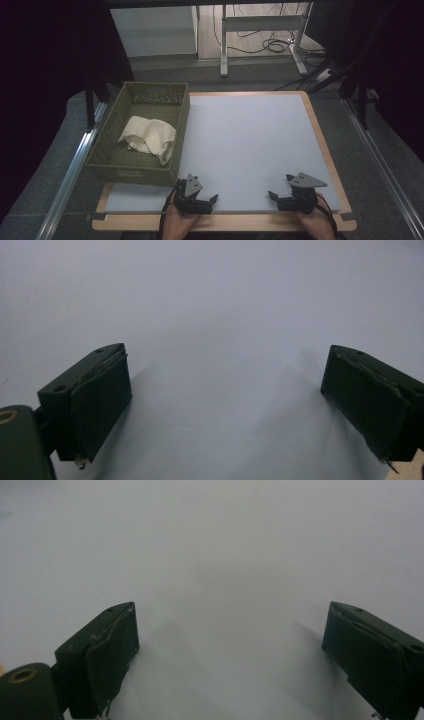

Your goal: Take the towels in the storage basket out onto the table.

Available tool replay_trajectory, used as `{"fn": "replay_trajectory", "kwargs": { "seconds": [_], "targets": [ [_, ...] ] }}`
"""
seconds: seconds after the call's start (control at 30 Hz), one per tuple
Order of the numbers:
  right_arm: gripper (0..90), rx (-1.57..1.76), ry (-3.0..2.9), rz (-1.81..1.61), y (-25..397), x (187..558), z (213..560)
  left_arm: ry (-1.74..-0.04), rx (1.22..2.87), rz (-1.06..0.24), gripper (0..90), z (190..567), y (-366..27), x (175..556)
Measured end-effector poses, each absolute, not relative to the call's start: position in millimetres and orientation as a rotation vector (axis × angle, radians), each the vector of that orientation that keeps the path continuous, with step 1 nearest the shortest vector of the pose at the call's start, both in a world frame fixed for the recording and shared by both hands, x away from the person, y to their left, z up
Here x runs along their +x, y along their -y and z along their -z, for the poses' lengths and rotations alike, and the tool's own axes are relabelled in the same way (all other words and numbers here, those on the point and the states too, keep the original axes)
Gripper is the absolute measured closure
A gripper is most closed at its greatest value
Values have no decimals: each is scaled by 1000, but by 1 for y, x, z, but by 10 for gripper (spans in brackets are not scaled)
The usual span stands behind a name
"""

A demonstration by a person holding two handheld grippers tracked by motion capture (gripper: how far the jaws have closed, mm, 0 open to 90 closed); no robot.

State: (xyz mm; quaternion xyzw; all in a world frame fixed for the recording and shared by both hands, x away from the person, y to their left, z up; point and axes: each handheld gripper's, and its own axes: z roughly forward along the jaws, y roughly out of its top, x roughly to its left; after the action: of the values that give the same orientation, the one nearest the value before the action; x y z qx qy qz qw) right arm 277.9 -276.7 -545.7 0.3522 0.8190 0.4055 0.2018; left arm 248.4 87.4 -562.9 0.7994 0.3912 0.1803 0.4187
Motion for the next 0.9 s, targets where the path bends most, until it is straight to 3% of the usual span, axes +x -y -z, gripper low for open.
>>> {"fn": "replay_trajectory", "kwargs": {
  "seconds": [0.9],
  "targets": [
    [81, 982, -2277, -1151, 278, 277, 547, -998, 2001, -457, 54, 563, -86, 247]
  ]
}}
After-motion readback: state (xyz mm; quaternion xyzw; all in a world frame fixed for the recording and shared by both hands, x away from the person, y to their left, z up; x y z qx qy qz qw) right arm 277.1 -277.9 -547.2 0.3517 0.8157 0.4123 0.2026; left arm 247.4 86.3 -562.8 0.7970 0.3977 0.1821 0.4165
